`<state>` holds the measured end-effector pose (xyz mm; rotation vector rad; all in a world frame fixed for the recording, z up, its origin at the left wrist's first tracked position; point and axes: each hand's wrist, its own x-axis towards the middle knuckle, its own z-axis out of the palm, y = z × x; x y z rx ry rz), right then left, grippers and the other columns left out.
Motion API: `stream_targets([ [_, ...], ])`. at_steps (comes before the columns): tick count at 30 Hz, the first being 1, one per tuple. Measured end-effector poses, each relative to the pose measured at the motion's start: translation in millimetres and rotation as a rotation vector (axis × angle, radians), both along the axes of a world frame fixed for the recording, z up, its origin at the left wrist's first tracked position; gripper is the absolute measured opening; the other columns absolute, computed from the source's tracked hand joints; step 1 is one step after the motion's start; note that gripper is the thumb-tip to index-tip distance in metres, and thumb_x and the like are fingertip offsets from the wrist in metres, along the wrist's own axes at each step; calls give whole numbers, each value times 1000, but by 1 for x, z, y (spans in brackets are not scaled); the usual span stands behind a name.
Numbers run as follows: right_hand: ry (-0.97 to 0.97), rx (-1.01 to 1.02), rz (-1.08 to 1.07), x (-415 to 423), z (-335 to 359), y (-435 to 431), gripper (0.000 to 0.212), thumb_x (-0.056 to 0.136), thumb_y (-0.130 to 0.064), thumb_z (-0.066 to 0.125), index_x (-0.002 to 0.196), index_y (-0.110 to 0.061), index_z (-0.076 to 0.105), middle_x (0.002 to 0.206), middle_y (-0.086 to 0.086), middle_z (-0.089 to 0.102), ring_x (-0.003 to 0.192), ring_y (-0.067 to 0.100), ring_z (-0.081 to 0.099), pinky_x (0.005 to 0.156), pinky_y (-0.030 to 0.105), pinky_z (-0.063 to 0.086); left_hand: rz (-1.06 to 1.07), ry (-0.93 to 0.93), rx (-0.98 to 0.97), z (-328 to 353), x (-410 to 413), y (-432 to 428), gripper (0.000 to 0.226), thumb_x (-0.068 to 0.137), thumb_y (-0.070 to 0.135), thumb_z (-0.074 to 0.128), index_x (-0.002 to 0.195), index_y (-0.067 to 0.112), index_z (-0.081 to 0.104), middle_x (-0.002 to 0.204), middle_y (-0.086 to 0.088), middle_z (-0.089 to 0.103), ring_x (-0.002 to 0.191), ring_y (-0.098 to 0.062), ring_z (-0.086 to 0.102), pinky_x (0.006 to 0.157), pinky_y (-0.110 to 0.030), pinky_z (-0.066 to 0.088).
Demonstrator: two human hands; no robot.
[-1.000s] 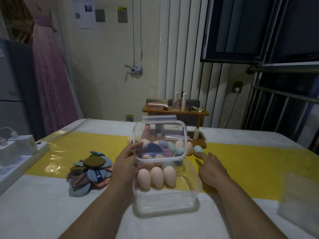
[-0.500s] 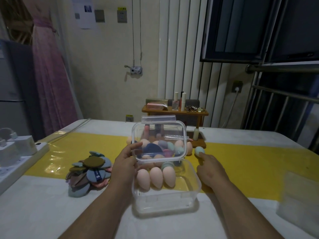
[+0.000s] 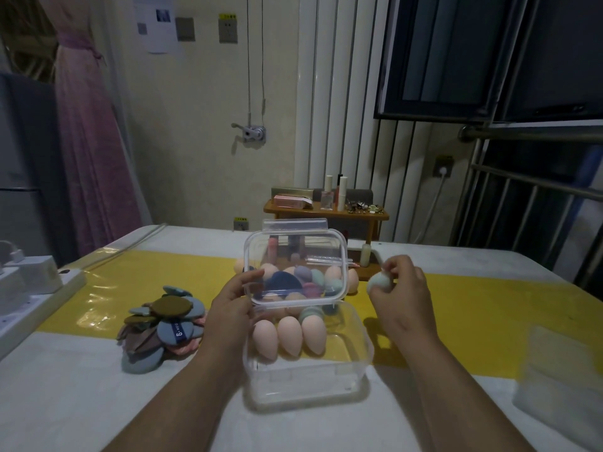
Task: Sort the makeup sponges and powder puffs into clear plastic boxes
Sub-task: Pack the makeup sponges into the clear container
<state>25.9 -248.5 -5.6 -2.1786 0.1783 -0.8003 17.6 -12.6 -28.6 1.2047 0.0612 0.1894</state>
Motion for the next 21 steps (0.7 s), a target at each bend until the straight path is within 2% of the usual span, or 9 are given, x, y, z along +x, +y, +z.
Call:
stream_targets([
  [2, -53, 42, 49, -4, 6, 4, 33, 81, -13, 68, 101, -27, 45, 93, -4, 55, 75, 14, 53, 53, 20, 35, -3, 3, -2, -1, 1, 1, 61, 80, -12, 35, 102, 28, 75, 92, 8, 72, 77, -13, 73, 56, -27, 57],
  [5, -92, 52, 119, -9, 13, 11, 27, 79, -18, 69, 93, -31, 50, 82, -11, 59, 69, 6, 56, 49, 12, 34, -3, 10, -4, -1, 2, 2, 61, 81, -12, 35, 102, 28, 75, 102, 0, 70, 78, -13, 73, 56, -27, 57],
  [7, -88, 37, 207, -10, 16, 13, 19, 80, -24, 65, 95, -35, 60, 88, -13, 64, 76, 5, 59, 55, 16, 40, -5, 8, -4, -1, 3, 1, 61, 81, -12, 34, 103, 28, 75, 108, -2, 67, 77, -12, 73, 56, -27, 57],
  [9, -44, -14, 282, -11, 17, 15, 27, 83, -25, 57, 106, -38, 65, 98, -18, 64, 86, 1, 59, 63, 18, 43, -8, 6, -8, -1, 3, 1, 62, 81, -13, 34, 102, 28, 75, 110, -2, 67, 79, -13, 73, 58, -28, 58],
  [11, 0, -77, 336, -11, 18, 17, 36, 86, -17, 56, 114, -37, 66, 106, -18, 54, 94, 1, 54, 71, 13, 41, -3, 7, -9, -1, 3, 1, 62, 81, -13, 35, 102, 28, 76, 107, 0, 69, 81, -14, 73, 59, -29, 58],
  [13, 45, -133, 376, -11, 19, 18, 44, 85, -9, 57, 119, -36, 64, 109, -12, 48, 97, 6, 51, 75, 12, 39, 1, 7, -10, -1, 3, 1, 63, 80, -13, 34, 101, 29, 76, 100, 2, 72, 80, -14, 73, 59, -28, 57],
  [15, 76, -145, 382, -12, 20, 19, 47, 83, -7, 60, 113, -43, 55, 109, -6, 54, 95, 12, 55, 69, 19, 42, 2, 5, -18, -1, 2, 0, 63, 79, -13, 34, 100, 28, 76, 94, 6, 73, 79, -14, 73, 58, -28, 57],
  [17, 76, -158, 384, -13, 21, 19, 43, 82, -7, 64, 97, -45, 51, 100, -9, 59, 86, 4, 55, 61, 19, 40, 7, 7, -23, 0, 2, 0, 62, 80, -14, 33, 100, 28, 76, 93, 6, 74, 79, -15, 73, 57, -27, 57],
  [21, 130, -222, 470, -15, 22, 20, 35, 79, -8, 66, 94, -40, 63, 101, -19, 48, 92, 4, 51, 75, 16, 41, 20, 3, -28, 0, 3, -1, 63, 80, -16, 33, 97, 26, 77, 99, 0, 72, 76, -13, 73, 54, -25, 56],
])
